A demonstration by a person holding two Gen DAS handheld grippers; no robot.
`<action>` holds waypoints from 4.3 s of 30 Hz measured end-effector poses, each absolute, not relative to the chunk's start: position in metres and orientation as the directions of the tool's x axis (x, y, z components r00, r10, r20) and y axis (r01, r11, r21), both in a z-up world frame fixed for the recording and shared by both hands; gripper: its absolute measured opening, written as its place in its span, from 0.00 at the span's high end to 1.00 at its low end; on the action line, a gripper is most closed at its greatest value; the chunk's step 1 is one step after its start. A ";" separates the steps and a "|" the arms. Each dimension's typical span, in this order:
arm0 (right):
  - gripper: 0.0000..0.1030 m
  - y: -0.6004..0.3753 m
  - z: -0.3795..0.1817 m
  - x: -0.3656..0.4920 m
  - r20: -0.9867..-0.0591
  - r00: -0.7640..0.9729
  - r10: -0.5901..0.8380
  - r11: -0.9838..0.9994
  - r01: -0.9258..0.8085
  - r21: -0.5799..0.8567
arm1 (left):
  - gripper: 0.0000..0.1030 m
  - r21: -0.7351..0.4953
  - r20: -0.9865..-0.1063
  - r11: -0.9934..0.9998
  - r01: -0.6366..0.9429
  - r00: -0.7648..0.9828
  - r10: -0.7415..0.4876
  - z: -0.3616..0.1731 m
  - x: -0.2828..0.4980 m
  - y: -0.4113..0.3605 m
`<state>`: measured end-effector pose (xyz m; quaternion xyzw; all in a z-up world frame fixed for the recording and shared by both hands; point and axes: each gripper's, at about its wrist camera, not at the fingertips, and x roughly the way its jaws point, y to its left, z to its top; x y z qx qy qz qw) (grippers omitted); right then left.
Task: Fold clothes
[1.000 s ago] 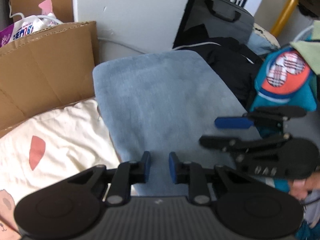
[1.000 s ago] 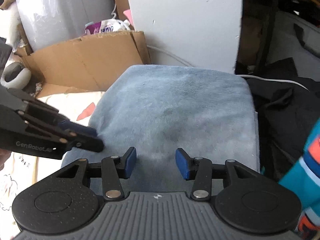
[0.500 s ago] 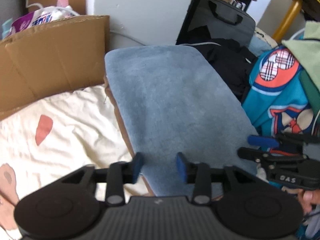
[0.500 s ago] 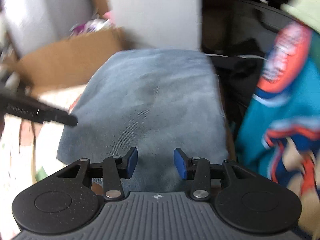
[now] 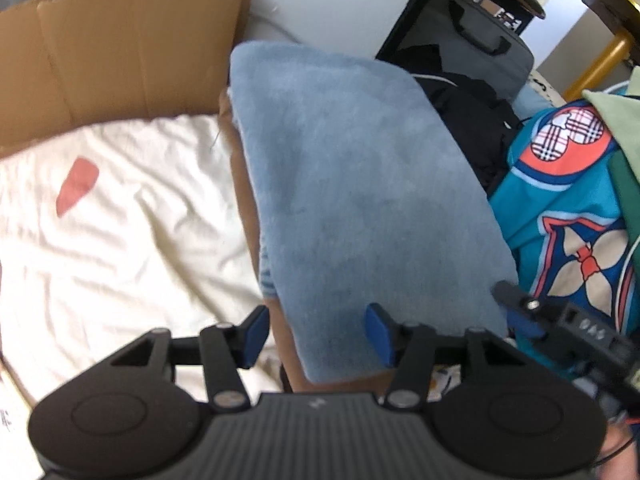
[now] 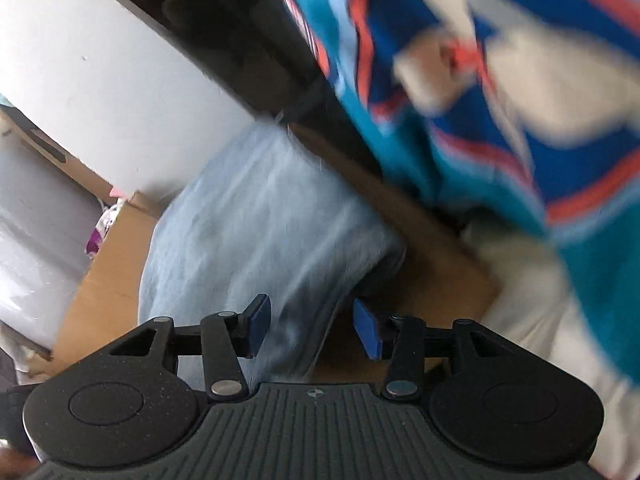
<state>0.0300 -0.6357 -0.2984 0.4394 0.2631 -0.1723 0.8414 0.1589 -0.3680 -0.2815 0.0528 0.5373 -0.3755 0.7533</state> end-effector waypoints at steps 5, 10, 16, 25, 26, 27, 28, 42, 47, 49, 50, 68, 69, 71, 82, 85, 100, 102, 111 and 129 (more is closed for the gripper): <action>0.49 -0.641 -0.324 0.027 -0.540 0.841 0.028 0.431 0.477 0.766 | 0.64 -0.377 -0.847 0.714 0.590 0.093 -0.524 -0.283 0.155 -0.360; 0.49 -0.648 -0.346 0.022 -0.481 0.873 0.085 0.285 0.441 0.851 | 0.73 -0.378 -0.848 0.734 0.564 0.107 -0.519 -0.283 0.154 -0.354; 0.67 -0.646 -0.361 0.018 -0.373 0.917 0.144 0.116 0.358 0.926 | 0.81 -0.373 -0.850 0.732 0.570 0.107 -0.516 -0.281 0.154 -0.351; 0.77 -0.629 -0.335 0.014 -0.426 0.896 0.123 0.260 0.385 0.886 | 0.93 -0.355 -0.865 0.739 0.573 0.098 -0.492 -0.278 0.152 -0.343; 0.77 -0.628 -0.332 0.012 -0.434 0.893 0.121 0.259 0.393 0.882 | 0.93 -0.348 -0.871 0.744 0.570 0.096 -0.481 -0.277 0.152 -0.341; 0.77 -0.628 -0.330 0.011 -0.441 0.889 0.119 0.258 0.401 0.879 | 0.93 -0.340 -0.877 0.749 0.569 0.094 -0.470 -0.276 0.152 -0.340; 0.77 -0.627 -0.327 0.010 -0.449 0.886 0.118 0.257 0.409 0.875 | 0.93 -0.333 -0.884 0.751 0.570 0.089 -0.459 -0.274 0.152 -0.339; 0.25 -0.620 -0.255 0.004 -0.589 0.798 0.132 0.368 0.512 0.776 | 0.25 -0.185 -0.921 0.802 0.567 0.184 -0.343 -0.188 0.147 -0.308; 0.11 -0.598 -0.217 0.016 -0.684 0.725 0.085 0.490 0.568 0.662 | 0.08 -0.181 -0.920 0.834 0.521 0.210 -0.331 -0.155 0.143 -0.295; 0.06 -0.591 -0.201 0.022 -0.705 0.705 0.084 0.534 0.565 0.629 | 0.06 -0.181 -0.923 0.837 0.516 0.205 -0.326 -0.144 0.140 -0.289; 0.04 -0.588 -0.194 0.024 -0.711 0.698 0.088 0.550 0.561 0.619 | 0.05 -0.169 -0.924 0.838 0.519 0.213 -0.318 -0.137 0.138 -0.287; 0.01 -0.575 -0.080 0.017 -0.795 0.607 -0.026 0.691 0.585 0.425 | 0.01 -0.059 -0.900 0.898 0.436 0.366 -0.236 -0.007 0.109 -0.215; 0.01 -0.574 -0.073 0.016 -0.793 0.609 -0.022 0.694 0.580 0.427 | 0.01 -0.061 -0.898 0.900 0.432 0.371 -0.239 0.000 0.107 -0.208; 0.01 -0.570 -0.059 0.014 -0.793 0.609 -0.026 0.704 0.574 0.419 | 0.01 -0.067 -0.885 0.902 0.427 0.392 -0.251 0.016 0.103 -0.194; 0.01 -0.537 0.010 0.002 -0.790 0.613 -0.025 0.733 0.548 0.402 | 0.01 -0.048 -0.845 0.939 0.341 0.487 -0.220 0.087 0.086 -0.107; 0.01 -0.528 0.035 0.000 -0.776 0.631 -0.006 0.740 0.525 0.420 | 0.01 -0.039 -0.834 0.948 0.316 0.512 -0.205 0.100 0.077 -0.084; 0.01 -0.437 0.131 0.006 -0.776 0.630 0.042 0.842 0.396 0.367 | 0.00 -0.059 -0.784 0.978 0.200 0.597 -0.169 0.155 0.035 0.014; 0.01 -0.420 0.142 0.013 -0.772 0.633 0.063 0.854 0.366 0.370 | 0.00 -0.067 -0.782 0.983 0.173 0.603 -0.159 0.158 0.033 0.026; 0.01 -0.347 0.183 0.048 -0.746 0.640 0.187 0.882 0.225 0.414 | 0.00 -0.064 -0.777 0.995 0.083 0.621 -0.102 0.170 0.022 0.066; 0.01 -0.288 0.141 0.044 -0.786 0.581 0.210 0.946 0.082 0.314 | 0.00 -0.041 -0.791 0.999 -0.007 0.611 -0.028 0.130 0.005 0.070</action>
